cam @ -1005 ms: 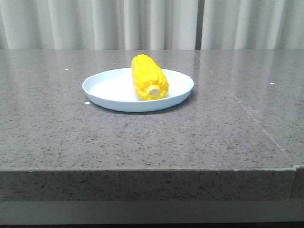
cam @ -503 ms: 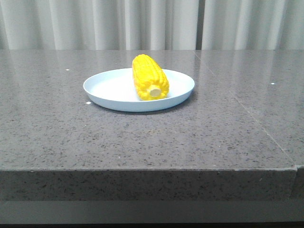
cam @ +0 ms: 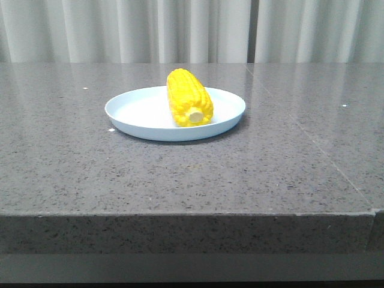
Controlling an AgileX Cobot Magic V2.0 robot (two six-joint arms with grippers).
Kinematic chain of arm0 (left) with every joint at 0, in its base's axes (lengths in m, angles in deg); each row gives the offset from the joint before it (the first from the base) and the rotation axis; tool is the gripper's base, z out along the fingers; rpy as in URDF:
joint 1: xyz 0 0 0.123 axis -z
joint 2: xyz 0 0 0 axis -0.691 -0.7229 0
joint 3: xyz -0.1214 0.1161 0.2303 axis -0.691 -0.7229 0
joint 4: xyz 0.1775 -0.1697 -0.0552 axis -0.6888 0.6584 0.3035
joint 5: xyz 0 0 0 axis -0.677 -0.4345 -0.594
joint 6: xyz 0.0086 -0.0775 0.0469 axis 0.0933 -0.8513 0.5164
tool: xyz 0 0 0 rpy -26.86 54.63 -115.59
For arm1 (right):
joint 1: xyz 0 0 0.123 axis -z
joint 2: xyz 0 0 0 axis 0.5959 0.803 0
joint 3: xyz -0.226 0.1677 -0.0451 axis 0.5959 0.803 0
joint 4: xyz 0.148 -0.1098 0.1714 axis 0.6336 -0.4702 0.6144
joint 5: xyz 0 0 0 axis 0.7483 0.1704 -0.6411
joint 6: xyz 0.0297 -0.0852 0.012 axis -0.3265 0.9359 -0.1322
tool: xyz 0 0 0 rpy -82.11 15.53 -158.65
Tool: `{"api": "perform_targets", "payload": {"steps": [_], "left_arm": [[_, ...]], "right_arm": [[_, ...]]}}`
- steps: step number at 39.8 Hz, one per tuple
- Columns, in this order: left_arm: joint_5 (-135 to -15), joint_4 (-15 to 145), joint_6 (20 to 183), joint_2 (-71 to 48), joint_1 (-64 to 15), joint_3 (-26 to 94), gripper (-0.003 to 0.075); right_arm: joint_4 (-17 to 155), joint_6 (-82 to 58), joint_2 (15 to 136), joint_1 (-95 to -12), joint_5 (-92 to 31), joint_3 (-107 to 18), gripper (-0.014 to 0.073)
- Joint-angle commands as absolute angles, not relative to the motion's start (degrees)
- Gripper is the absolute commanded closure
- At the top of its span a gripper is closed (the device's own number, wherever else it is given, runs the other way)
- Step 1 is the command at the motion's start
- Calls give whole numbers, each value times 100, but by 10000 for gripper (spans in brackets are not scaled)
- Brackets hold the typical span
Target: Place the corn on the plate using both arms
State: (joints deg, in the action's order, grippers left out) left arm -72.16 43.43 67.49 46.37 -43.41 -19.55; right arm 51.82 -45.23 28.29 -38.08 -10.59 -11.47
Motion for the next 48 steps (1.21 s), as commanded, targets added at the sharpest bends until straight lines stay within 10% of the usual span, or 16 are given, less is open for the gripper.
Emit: {"api": "perform_targets", "payload": {"steps": [1,48], "left_arm": [[-6687,4404,6765,4747,-4356,-2033,741],[-6856,4404,6765,4736,-4356,-2535,741]], "right_arm": [[5093,-4463,2899,-3798,-1554,-1300,665],[5093,-4463,2899,-3798,-1554,-1300,665]]}}
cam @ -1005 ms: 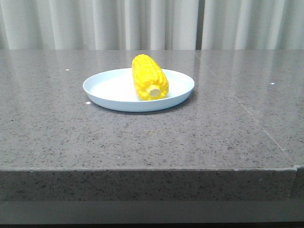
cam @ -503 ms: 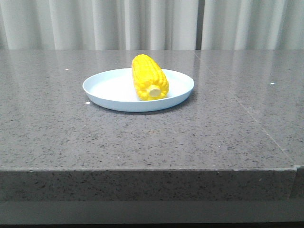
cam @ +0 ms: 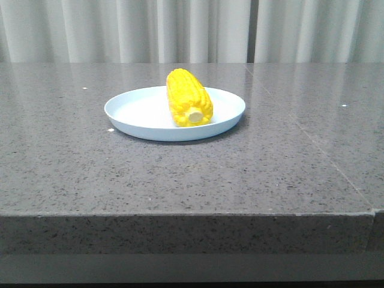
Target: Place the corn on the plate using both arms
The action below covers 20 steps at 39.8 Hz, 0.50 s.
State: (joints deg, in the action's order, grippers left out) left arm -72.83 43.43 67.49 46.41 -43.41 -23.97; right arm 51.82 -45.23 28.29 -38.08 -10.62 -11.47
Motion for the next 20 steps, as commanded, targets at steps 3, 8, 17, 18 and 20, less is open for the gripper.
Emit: {"api": "perform_targets", "payload": {"steps": [3,8,17,18,20], "left_arm": [[-6856,4404,6765,4736,-4356,-2535,741],[-6856,4404,6765,4736,-4356,-2535,741],[-6856,4404,6765,4736,-4356,-2535,741],[-6856,4404,6765,4736,-4356,-2535,741],[-6856,4404,6765,4736,-4356,-2535,741]], "right_arm": [[5093,-4463,2899,-3798,-1554,-1300,665],[5084,-4463,2898,-3798,-1560,-1300,665],[5091,-4463,2894,-3798,-2871,-481,665],[5106,-4463,2885,-3798,-3069,-290,665],[5117,-4463,2835,-3840,-3524,52,665]]}}
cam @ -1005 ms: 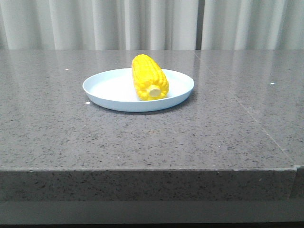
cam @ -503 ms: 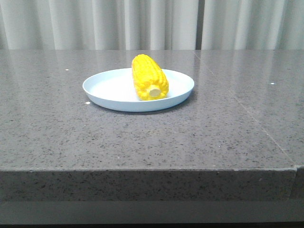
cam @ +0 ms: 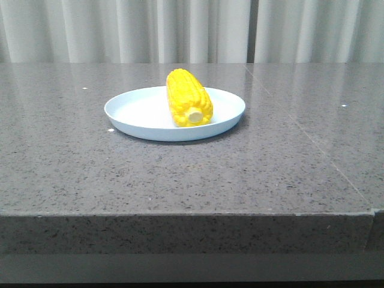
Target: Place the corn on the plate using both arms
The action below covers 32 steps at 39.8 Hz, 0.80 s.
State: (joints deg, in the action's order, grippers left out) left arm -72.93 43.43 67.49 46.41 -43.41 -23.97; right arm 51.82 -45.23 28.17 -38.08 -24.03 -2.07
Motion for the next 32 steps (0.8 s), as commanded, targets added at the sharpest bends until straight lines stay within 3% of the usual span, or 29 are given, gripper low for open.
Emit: {"api": "perform_targets", "payload": {"steps": [1,12,32], "left_arm": [[-6856,4404,6765,4736,-4356,-2535,741],[-6856,4404,6765,4736,-4356,-2535,741],[-6856,4404,6765,4736,-4356,-2535,741]], "right_arm": [[5117,-4463,2789,-3867,-3667,200,665],[5164,-4440,2303,-3814,-4259,1611,665],[5898,-3513,1536,-3772,-3575,1633,665]]}}
